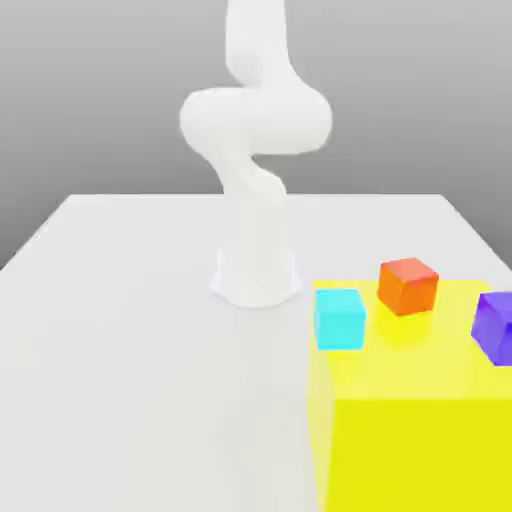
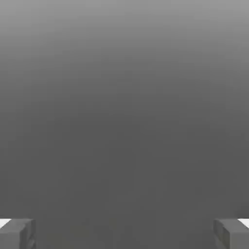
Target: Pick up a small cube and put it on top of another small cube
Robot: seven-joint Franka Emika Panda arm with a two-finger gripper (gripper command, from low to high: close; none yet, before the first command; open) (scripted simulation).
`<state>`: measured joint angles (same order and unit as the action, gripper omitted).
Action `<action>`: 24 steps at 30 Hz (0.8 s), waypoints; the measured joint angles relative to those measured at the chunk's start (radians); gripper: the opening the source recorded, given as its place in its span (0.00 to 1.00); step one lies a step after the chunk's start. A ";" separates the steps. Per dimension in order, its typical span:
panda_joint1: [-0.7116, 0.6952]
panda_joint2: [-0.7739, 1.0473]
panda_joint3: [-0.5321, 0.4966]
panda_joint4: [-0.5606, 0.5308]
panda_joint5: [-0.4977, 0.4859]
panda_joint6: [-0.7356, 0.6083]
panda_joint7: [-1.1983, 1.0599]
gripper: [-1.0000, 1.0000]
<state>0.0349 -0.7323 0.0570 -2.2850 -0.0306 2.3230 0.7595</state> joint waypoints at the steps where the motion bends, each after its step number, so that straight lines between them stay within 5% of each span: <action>1: 0.018 0.036 0.028 0.005 -0.012 0.013 -0.017 0.50; 15: 0.207 0.530 0.380 -0.132 0.023 0.278 0.230 0.50; 24: 0.441 0.880 0.473 -0.265 -0.120 0.461 0.648 0.50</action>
<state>0.4760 0.1480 0.5296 -2.5500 -0.1508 2.7836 1.4071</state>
